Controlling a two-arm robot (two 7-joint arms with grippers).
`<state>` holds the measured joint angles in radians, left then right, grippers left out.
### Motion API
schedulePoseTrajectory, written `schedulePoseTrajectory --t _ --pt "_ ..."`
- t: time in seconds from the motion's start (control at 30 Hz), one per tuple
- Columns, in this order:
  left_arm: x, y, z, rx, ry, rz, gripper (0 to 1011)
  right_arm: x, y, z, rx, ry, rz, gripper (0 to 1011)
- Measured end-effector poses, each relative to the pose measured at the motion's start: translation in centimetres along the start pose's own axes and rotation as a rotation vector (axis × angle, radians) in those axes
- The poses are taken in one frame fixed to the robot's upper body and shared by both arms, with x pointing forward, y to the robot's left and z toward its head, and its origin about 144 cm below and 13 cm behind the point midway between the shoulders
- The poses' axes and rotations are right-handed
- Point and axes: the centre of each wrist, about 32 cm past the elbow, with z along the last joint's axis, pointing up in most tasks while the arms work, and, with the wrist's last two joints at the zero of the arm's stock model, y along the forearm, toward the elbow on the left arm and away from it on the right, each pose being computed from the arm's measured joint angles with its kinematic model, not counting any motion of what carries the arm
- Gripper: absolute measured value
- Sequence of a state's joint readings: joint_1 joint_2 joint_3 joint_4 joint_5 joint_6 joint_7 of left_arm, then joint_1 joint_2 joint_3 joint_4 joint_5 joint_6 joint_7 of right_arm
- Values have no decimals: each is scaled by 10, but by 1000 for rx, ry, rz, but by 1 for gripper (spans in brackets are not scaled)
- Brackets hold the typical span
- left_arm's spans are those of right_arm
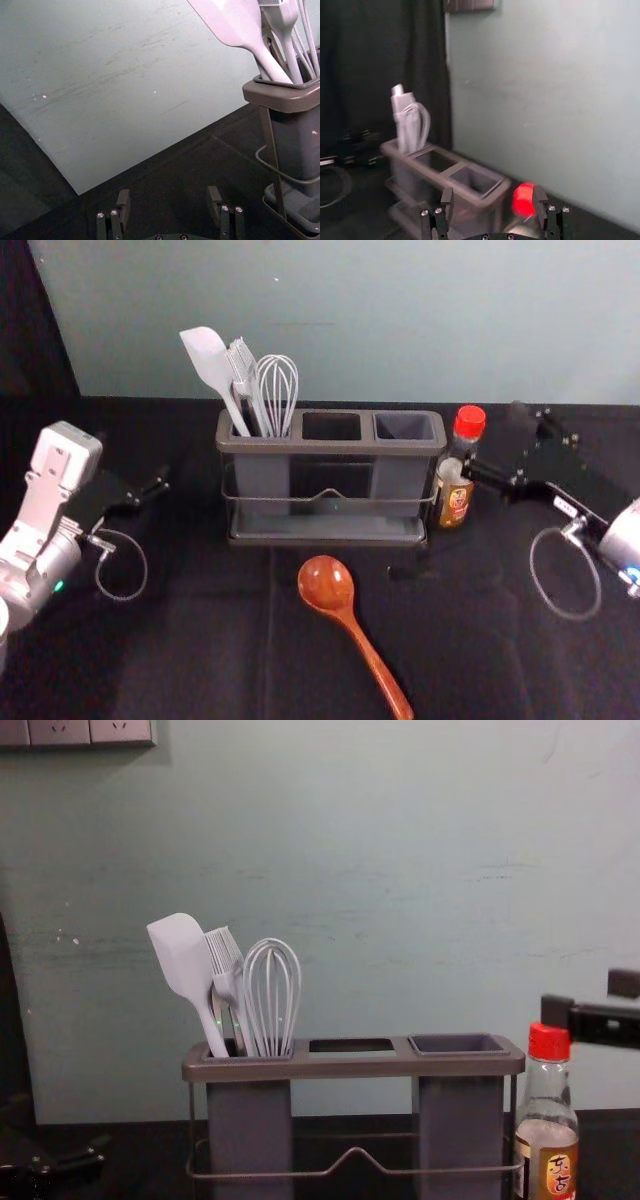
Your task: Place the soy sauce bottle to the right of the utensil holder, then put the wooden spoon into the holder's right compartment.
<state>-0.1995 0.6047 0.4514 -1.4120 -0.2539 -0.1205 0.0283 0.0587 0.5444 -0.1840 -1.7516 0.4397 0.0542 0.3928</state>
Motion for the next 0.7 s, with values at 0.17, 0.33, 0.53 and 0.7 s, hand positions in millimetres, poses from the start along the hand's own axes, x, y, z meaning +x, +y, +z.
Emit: schedulePoseTrajectory --t 0.17,0.33,0.53,0.7 --pt "0 0 0 0 0 0 1005 -12 -13 12 -140 149 69 1004" --pt "0 0 0 0 0 0 1005 -19 -13 15 -295 268 132 1004" --pt "0 0 0 0 0 0 1005 -36 -2 13 -472 305 188 1004" --pt "0 0 0 0 0 0 1005 -48 13 18 -581 274 186 1004"
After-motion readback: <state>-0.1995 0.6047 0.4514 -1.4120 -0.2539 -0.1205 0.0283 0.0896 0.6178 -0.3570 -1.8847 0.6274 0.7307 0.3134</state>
